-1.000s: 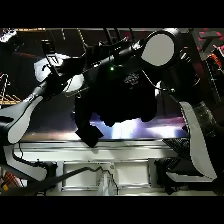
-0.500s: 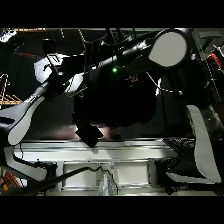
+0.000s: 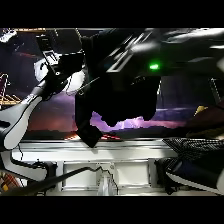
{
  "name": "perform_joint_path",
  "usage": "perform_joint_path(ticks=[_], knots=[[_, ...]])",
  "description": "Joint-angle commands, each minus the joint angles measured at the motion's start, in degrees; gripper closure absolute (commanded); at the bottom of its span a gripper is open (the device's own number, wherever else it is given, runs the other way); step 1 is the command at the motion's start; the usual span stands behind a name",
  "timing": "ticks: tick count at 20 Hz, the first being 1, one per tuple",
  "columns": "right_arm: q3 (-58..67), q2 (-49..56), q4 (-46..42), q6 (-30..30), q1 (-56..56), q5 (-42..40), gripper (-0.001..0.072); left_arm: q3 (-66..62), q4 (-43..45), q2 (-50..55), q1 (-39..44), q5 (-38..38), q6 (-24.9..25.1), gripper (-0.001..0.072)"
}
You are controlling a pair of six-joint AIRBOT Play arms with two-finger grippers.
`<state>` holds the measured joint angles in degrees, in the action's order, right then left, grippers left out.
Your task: Fold the clothes and pants, and hang the long-sleeved shirts on hangers.
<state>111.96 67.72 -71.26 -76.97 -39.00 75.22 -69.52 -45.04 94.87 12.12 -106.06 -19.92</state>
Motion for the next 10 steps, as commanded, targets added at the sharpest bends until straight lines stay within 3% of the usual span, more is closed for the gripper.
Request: perform_joint_path(ticks=[1, 2, 4, 6, 9, 10], knots=[[0.07, -5.77, -9.53, 21.03, 0.04, -11.47, 0.047, -0.02, 1.66, -0.42, 0.04, -0.11, 0.22, 0.0702], [0.07, -6.8, -13.99, 26.73, 0.04, -15.37, 0.0415, -0.02, 2.84, -0.42, 0.04, -0.09, 0.22, 0.0702], [0.04, -6.84, -21.88, 31.17, 0.94, -19.47, 0.0055, -0.02, 5.57, -0.42, 0.04, -0.09, 0.22, 0.0701], [0.0, -5.4, -22.38, 31.52, 3.67, -13.81, 0.0015, -0.02, 7.69, -0.42, 0.04, -0.09, 0.22, 0.0701], [-0.74, -2.47, -19.8, 30.93, 5.97, 5.84, 0.0015, -0.02, 10.6, -0.42, 0.02, -0.09, 0.22, 0.0701], [-2.73, -2.64, -17.22, 30.77, 6.56, 5.2, 0.0015, -0.02, 11.34, -0.42, 0.02, -0.09, 0.22, 0.0701]])
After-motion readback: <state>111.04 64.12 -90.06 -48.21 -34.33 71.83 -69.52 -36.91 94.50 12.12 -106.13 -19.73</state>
